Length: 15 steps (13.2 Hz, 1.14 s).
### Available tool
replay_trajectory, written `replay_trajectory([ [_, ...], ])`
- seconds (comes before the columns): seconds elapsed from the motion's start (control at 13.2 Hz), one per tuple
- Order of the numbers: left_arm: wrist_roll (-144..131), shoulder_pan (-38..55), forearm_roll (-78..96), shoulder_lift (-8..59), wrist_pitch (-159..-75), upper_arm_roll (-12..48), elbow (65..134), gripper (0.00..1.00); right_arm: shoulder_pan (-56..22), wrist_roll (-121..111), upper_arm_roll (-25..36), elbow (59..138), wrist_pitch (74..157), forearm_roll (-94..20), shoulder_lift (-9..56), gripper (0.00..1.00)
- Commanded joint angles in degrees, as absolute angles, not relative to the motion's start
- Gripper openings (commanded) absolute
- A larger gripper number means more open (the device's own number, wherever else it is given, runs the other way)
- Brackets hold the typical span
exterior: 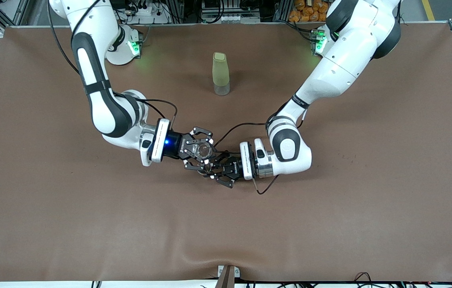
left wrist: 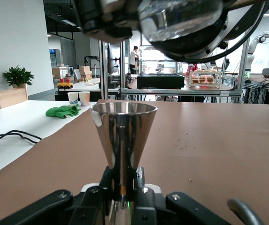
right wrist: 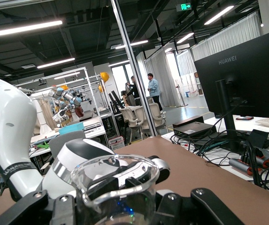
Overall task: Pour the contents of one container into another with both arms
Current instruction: 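Tilt the beaker with the right gripper, pouring liquid into the held jigger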
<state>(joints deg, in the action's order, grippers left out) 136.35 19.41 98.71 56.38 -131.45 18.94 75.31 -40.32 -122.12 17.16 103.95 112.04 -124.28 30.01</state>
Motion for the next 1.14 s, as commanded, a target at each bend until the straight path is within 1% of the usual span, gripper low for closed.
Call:
replay_trajectory([
  [0.0, 136.7, 20.4, 100.5, 56.2, -132.4, 18.1, 74.8, 0.00, -40.3, -122.9, 17.3, 101.8, 112.1, -126.6, 31.8, 0.00],
  [0.38, 136.6, 20.4, 100.5, 56.2, -132.4, 17.8, 74.6, 0.00, -40.2, -124.4, 17.2, 104.7, 111.6, -126.4, 31.1, 0.00],
  [0.91, 136.7, 20.4, 100.5, 56.3, -132.4, 17.8, 74.6, 0.00, -40.4, -123.9, 16.6, 106.0, 111.5, -126.5, 30.5, 0.00],
  [1.06, 136.8, 20.3, 100.5, 56.3, -132.4, 17.8, 74.6, 0.00, -40.3, -123.6, 15.6, 107.2, 111.6, -126.6, 28.6, 0.00],
])
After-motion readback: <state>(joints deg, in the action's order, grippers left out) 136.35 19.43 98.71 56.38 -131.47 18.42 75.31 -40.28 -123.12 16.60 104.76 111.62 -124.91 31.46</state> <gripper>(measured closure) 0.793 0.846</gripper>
